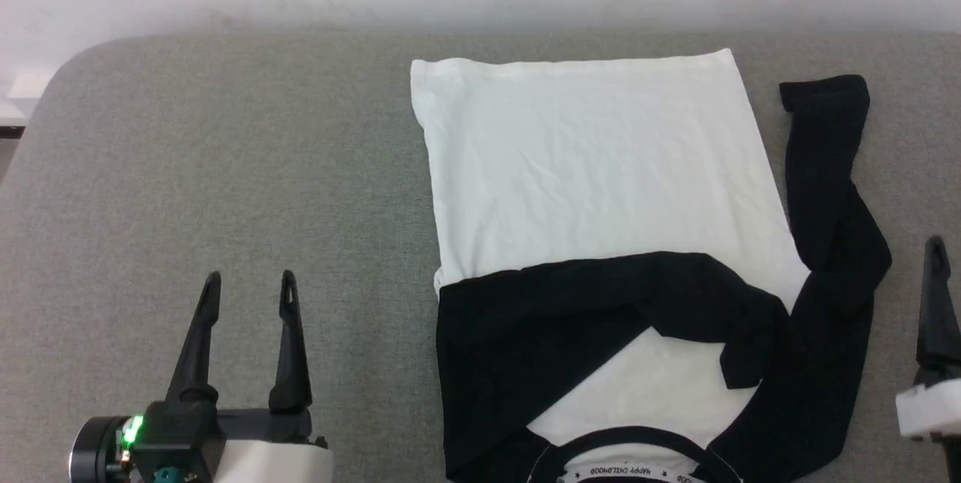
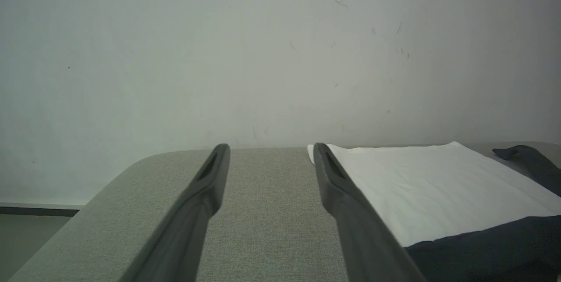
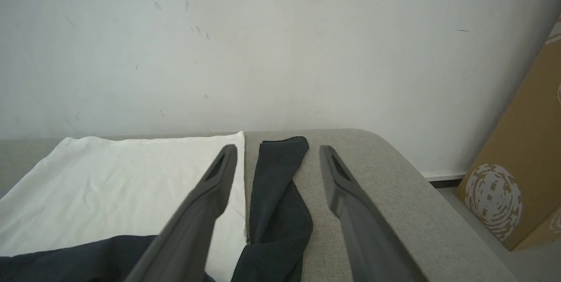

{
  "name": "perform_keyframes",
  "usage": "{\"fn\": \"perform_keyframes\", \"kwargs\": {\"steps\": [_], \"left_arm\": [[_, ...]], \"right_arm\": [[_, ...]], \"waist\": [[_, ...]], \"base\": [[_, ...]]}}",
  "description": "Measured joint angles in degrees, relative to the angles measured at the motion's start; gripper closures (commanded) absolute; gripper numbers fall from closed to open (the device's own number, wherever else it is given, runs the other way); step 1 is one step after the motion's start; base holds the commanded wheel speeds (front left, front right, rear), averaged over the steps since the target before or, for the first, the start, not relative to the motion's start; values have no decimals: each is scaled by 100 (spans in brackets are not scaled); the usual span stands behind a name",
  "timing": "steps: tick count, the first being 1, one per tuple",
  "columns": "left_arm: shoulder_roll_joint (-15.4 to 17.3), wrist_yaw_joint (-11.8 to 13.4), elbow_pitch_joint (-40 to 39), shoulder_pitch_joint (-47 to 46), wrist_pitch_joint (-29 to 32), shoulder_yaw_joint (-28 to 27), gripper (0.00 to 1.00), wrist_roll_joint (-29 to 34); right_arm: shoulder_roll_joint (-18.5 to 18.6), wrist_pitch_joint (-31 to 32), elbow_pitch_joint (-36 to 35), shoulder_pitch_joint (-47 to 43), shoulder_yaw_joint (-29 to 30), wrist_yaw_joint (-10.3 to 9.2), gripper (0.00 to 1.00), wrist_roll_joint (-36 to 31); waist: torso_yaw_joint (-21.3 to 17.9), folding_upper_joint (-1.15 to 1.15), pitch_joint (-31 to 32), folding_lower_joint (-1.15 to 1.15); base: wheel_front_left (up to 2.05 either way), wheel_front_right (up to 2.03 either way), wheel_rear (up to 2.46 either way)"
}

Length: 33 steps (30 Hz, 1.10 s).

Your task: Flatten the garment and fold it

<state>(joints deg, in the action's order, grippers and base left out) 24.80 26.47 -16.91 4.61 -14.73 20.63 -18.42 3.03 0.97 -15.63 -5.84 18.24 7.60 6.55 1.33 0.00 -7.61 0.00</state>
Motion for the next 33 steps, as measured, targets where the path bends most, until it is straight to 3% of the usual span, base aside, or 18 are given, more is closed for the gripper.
{"fn": "perform_keyframes", "kwargs": {"steps": [5, 10, 17, 26, 33], "left_arm": [[-38, -174, 16, -13, 0, -85, 0, 46], [-69, -230, -21, -222, 0, -140, 0, 111], [-158, -283, -174, -662, 0, -157, 0, 260], [-390, -434, -258, -1239, 0, -126, 0, 296], [-530, -533, -258, -1423, 0, -40, 0, 414]], "right_arm": [[54, 450, -169, 878, -159, -1, 0, 285], [984, 1257, -159, 2317, -397, -1, 0, 698], [2227, 2557, 788, 4387, -698, -4, 0, 1367], [2716, 3777, 2474, 6115, -731, -5, 0, 1557], [2907, 4734, 3225, 6437, -671, -5, 0, 1400]], "waist": [[-31, 0, -199, 0], [-69, 0, -487, 0], [-59, 0, -1092, 1], [82, 0, -1961, 2], [278, 0, -2526, 1]], "base": [[0, 0, 0], [0, 0, 0], [0, 0, 0], [0, 0, 0], [0, 0, 0]]}}
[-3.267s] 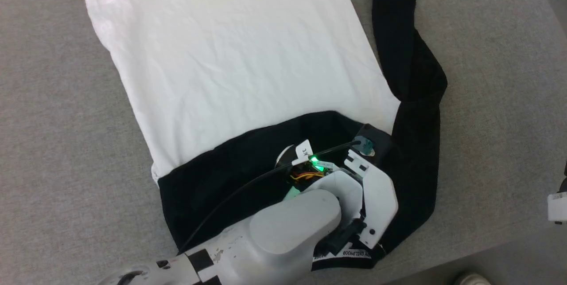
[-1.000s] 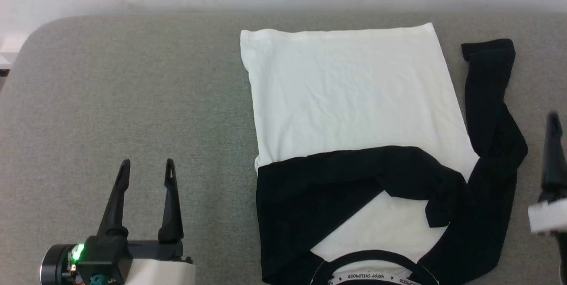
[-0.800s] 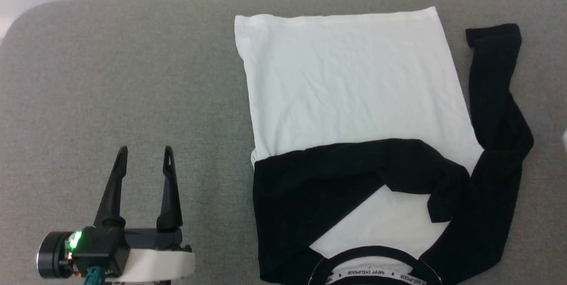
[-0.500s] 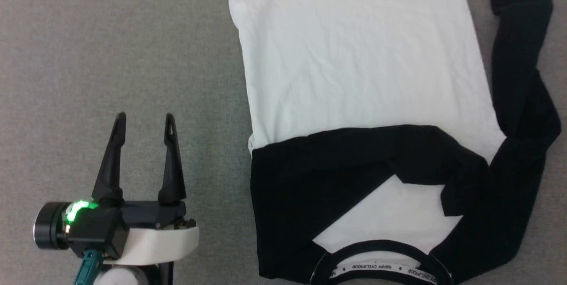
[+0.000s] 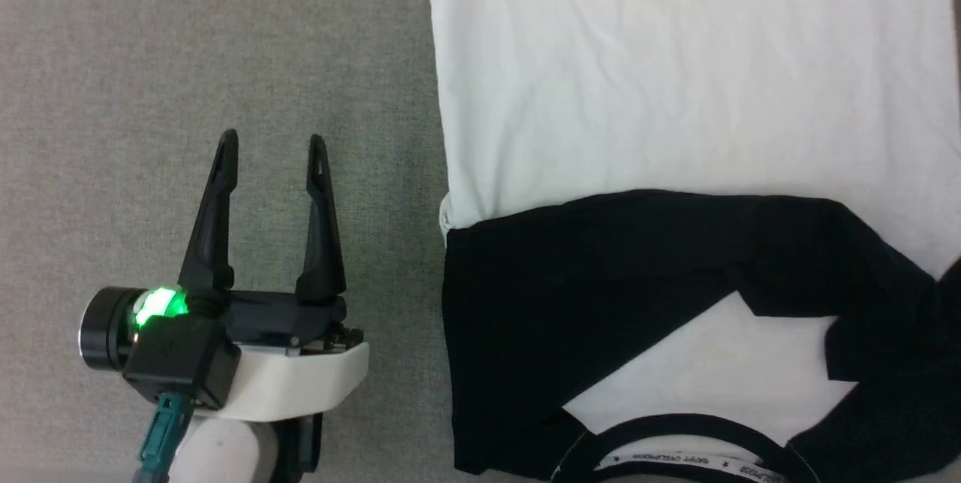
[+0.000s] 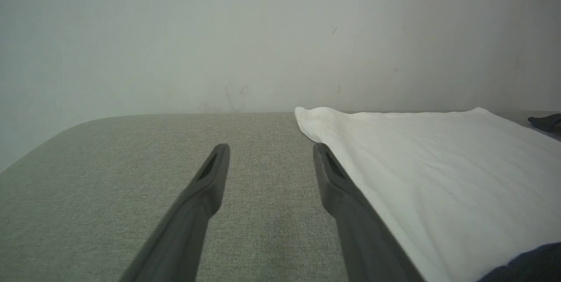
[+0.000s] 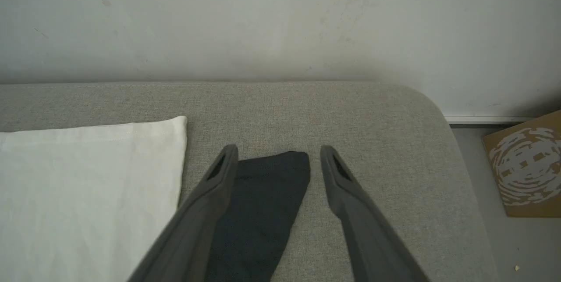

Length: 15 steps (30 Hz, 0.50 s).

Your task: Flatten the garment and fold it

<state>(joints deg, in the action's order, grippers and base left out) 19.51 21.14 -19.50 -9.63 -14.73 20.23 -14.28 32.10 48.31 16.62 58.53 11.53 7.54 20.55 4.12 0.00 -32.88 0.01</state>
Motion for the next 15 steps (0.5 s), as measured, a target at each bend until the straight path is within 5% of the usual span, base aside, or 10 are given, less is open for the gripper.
{"fn": "perform_keyframes", "kwargs": {"steps": [15], "left_arm": [[-287, -194, 101, -366, 0, 94, 0, 135]], "right_arm": [[-368, 1188, 221, 197, 1112, 0, 0, -602]], "waist": [[349, 0, -928, 0]], "base": [[0, 0, 0]]}}
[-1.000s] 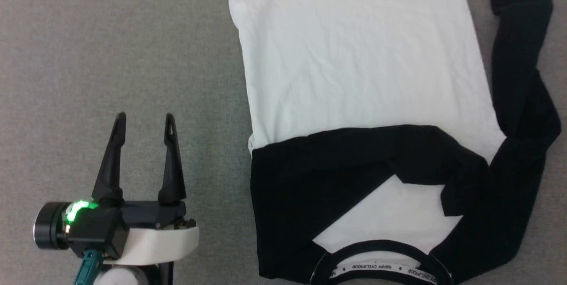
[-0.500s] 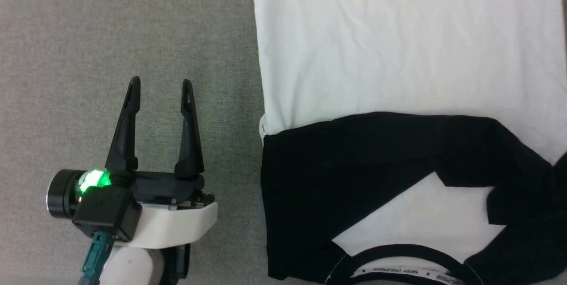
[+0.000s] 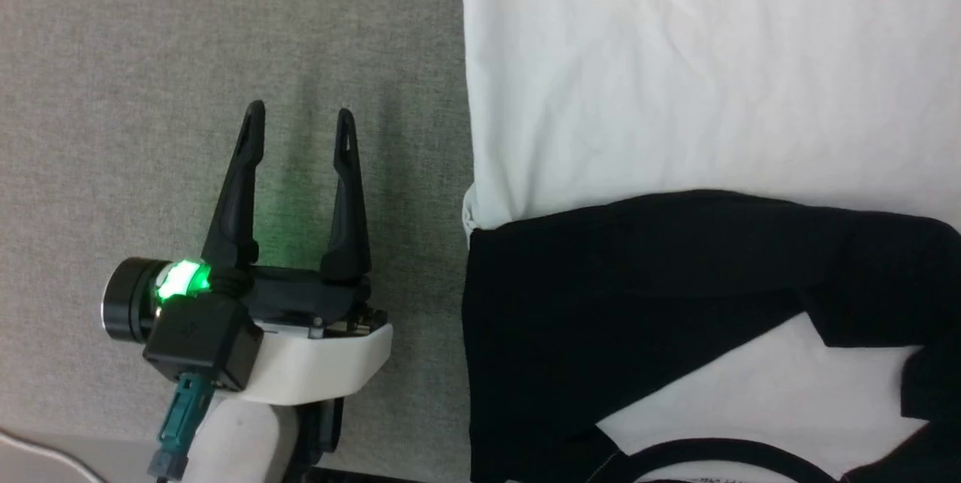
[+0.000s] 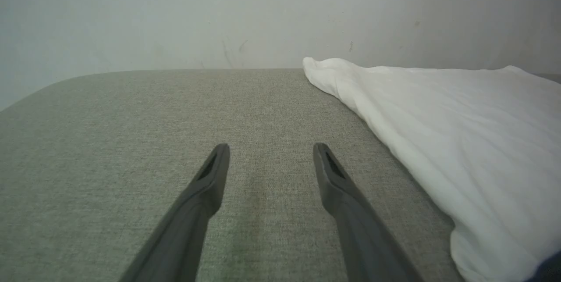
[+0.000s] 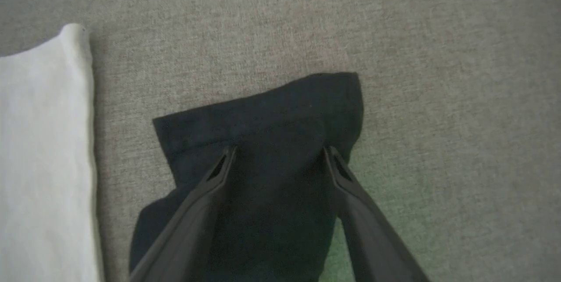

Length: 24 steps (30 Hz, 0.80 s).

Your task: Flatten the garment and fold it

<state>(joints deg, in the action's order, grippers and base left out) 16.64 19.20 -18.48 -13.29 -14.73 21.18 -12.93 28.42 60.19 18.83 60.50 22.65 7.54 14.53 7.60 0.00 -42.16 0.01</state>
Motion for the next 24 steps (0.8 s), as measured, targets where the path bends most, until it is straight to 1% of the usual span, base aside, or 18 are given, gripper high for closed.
{"fn": "perform_keyframes", "kwargs": {"steps": [8, 9, 10, 11, 12, 13, 20, 24], "left_arm": [[-116, -108, 96, -12, 0, -1, 0, 2], [-132, -123, 101, -16, 0, 0, 0, 2], [-151, -152, 111, -30, 0, -2, 0, 3], [-167, -159, 120, -47, 0, -8, 0, 3], [-175, -180, 130, -73, 0, -16, 0, 3], [-176, -201, 133, -96, 0, -29, 0, 3], [-201, -253, 197, -99, 0, -105, 0, 12], [-208, -270, 224, -92, 0, -168, 0, 37]], "right_arm": [[-186, 332, -439, 30, 307, 0, 0, -361], [-196, 333, -488, 26, 328, 0, 10, -366], [-197, 332, -526, 22, 341, 0, 53, -372], [-198, 331, -558, 21, 344, 0, 67, -406], [-201, 324, -582, 21, 352, 0, 91, -426], [-205, 310, -604, 20, 358, 0, 100, -445], [-219, 56, -588, -82, 341, 0, 100, -466], [-291, -134, -517, -96, 279, 0, 100, -460]], "waist": [[103, 0, -161, -1], [113, 0, -176, -1], [124, 0, -189, -1], [136, 0, -202, -1], [147, 0, -211, -1], [158, 0, -218, -1], [192, 0, -145, -1], [176, 0, -26, -1]], "base": [[0, 0, 0], [0, 0, 0], [0, 0, 0], [0, 0, 0], [0, 0, 0], [0, 0, 0], [0, 0, 0], [0, 0, 0]]}}
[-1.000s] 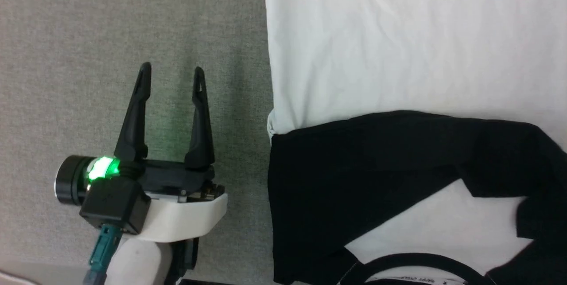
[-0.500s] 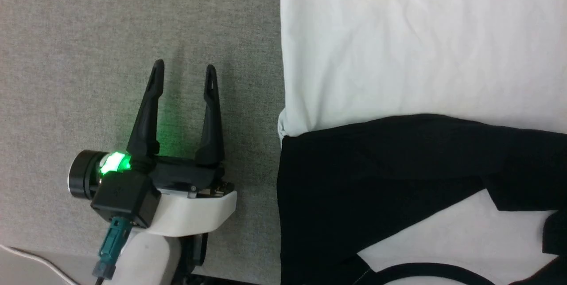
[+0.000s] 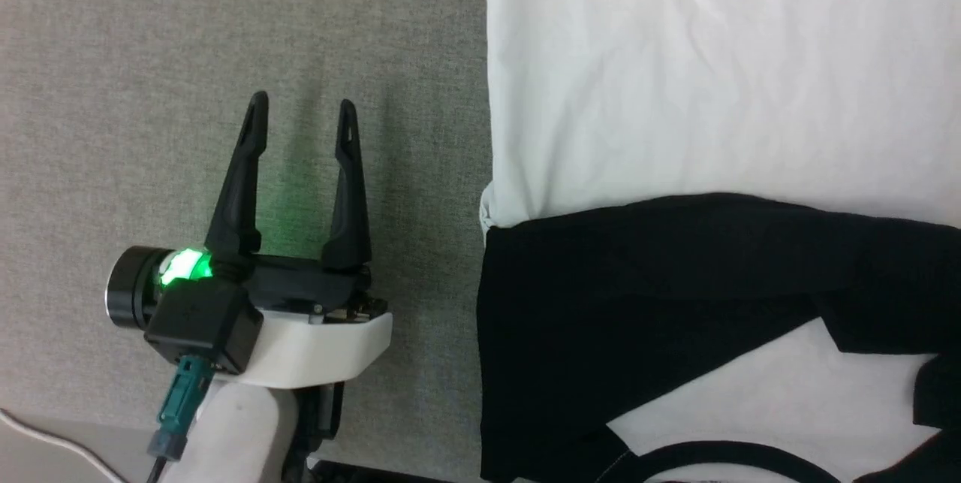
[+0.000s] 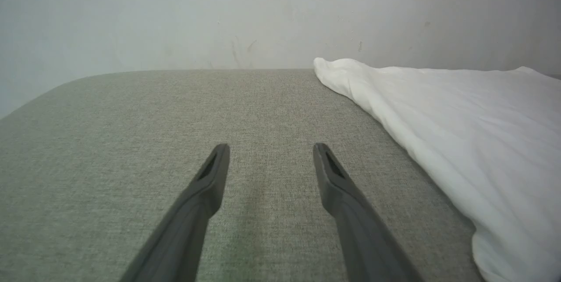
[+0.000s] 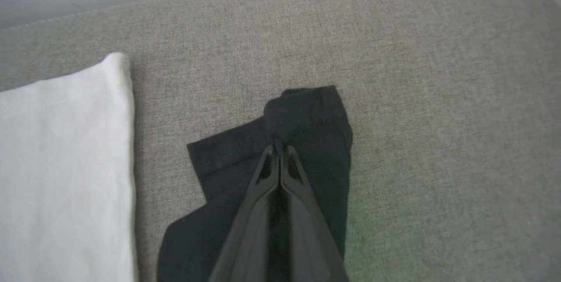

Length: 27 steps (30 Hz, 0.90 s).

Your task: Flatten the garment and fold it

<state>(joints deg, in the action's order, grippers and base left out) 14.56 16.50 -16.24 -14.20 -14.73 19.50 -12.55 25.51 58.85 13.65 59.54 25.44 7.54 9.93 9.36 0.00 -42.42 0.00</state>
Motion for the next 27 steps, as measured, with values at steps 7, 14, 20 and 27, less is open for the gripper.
{"fn": "perform_keyframes", "kwargs": {"steps": [7, 14, 20, 27], "left_arm": [[5, -38, 46, 130, 0, -160, 0, -1], [54, -86, 93, 501, 0, -374, 0, -31], [223, -83, 58, 989, 1, -613, 0, -155], [401, -22, -142, 1586, 21, -853, 0, -274]], "right_arm": [[-74, -471, 68, -24, -163, 0, 100, 236], [-58, -1150, 37, -440, -275, 0, 100, 619], [63, -1708, -3, -933, -105, 0, 100, 799], [341, -2071, -187, -1740, 504, 0, 100, 883]], "waist": [[-84, 0, 366, 0], [-195, 0, 980, -1], [-314, 0, 1618, -1], [-491, 0, 2316, -2]], "base": [[0, 0, 0], [0, 0, 0], [0, 0, 0], [0, 0, 0]]}}
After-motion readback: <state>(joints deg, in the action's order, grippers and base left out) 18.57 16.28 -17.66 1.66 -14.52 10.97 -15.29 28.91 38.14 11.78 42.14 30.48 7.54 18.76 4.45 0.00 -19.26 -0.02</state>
